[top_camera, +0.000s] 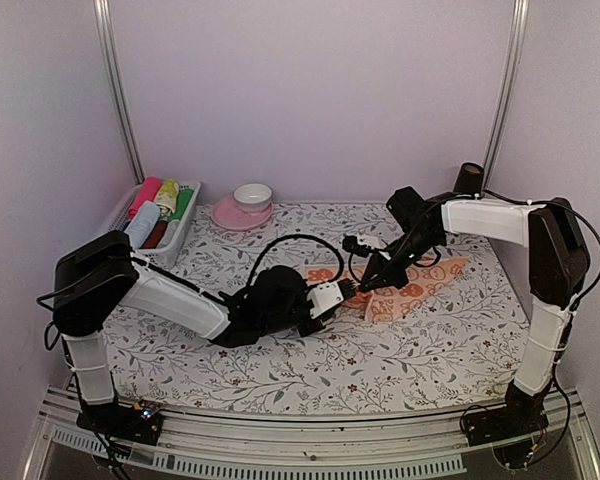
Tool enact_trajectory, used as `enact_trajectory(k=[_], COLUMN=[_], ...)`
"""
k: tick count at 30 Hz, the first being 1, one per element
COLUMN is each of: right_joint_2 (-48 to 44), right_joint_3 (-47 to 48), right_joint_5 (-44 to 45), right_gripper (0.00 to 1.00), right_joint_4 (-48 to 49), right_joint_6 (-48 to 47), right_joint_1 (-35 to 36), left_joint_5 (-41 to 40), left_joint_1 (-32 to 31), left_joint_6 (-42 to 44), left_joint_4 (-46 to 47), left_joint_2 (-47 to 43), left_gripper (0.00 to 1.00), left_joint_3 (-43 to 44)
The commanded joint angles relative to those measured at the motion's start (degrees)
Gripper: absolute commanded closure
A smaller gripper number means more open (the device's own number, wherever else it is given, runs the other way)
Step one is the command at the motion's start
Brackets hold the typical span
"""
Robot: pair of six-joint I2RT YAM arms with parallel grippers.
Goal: Roll the towels
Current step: Pass from the right arm to the left
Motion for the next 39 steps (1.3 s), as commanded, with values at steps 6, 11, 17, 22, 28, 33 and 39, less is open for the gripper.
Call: enact_trajectory(k=[6,11,17,22,28,33,39], right_joint_2=[1.0,1.0,-2.4,-8.8,-13.0,-15.0,-13.7], right_joint_3=[-0.3,-0.3,-5.0,-13.3,-19.9,-21.9,-25.8], right_joint_5=[-1.5,-1.7,-1.6,1.9,8.3,8.0,13.7], right_gripper=[0.97,0.95,0.43,0.22,0.16,0.16,0.14], right_joint_4=[-0.2,-0.1,3.9,14.0,21.4,23.8,29.3], right_joint_6=[0.0,0.0,-2.3,-5.3,-7.5,-7.7,-9.5], right_joint_1=[-0.3,-0.4,-1.3,-1.3,-0.6,-0.3,1.9], left_joint_5=[-1.8,-2.3,-7.6,-12.5,-15.8,-17.8,-18.4], left_joint_1=[-0.8,-0.8,-0.9,-0.9,-1.2,-1.3,-1.5], left_joint_6=[-0.8,-1.1,-8.8,-14.4,-18.3,-21.4,-22.2], left_joint_4=[-1.2,-1.5,-10.2,-16.1,-19.3,-21.1,-21.8], left_joint_2=[1.2,0.9,-6.6,-17.4,-26.3,-29.5,-30.4], left_gripper=[0.94,1.00,1.00,1.00,1.00,1.00,1.00], left_joint_3=[1.0,1.3,3.6,3.0,1.0,0.4,1.0])
